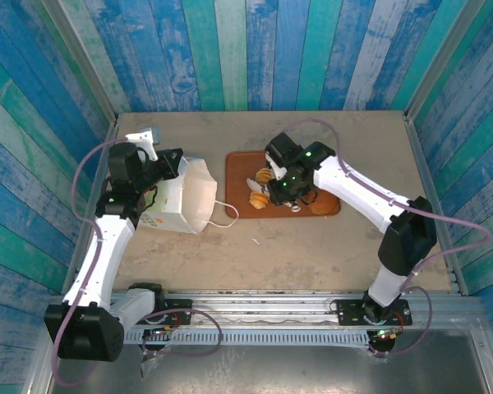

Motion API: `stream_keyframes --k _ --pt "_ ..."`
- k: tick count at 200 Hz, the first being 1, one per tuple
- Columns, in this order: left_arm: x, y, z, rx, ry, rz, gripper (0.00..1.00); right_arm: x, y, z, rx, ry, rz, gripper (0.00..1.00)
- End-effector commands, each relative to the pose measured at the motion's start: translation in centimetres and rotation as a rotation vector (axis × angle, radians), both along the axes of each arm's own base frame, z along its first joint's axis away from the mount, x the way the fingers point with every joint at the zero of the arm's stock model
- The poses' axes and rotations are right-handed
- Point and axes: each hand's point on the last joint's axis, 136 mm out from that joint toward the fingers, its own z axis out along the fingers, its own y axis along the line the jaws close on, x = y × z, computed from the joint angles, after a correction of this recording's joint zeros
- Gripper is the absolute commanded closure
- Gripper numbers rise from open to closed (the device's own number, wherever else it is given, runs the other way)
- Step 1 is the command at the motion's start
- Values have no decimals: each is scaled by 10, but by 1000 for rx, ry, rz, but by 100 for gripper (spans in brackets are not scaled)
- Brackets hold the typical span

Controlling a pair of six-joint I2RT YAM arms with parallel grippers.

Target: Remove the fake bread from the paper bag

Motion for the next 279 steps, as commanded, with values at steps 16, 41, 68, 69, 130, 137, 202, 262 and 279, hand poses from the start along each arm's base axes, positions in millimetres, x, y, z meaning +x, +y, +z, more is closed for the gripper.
stream_keyframes --k 16,41,68,69,130,137,202,262,279 --pt "0 -3 4 17 -25 -23 100 6 -4 -8 -62 5 -82 47" --pt "-3 -3 1 16 -20 -24 100 6 -1 -11 -72 13 -90 47" --pt "-3 -3 0 15 -17 -22 100 6 6 -17 -64 41 -65 47" --pt "-3 -3 1 15 -18 -21 100 6 7 -17 -65 41 -63 47" --pt "-3 -2 0 15 -16 -19 100 -2 -10 -16 -133 71 79 59" --pt "-3 -2 0 14 -16 -20 100 -3 -11 -15 -130 74 106 59" --pt "-7 -1 1 21 -19 -11 100 -6 -29 0 -197 74 223 58" --pt "-5 -2 0 9 -16 -14 100 -12 -7 9 -56 120 78 51" --pt "-4 -2 0 11 -16 -19 100 -10 -11 5 -78 119 18 51"
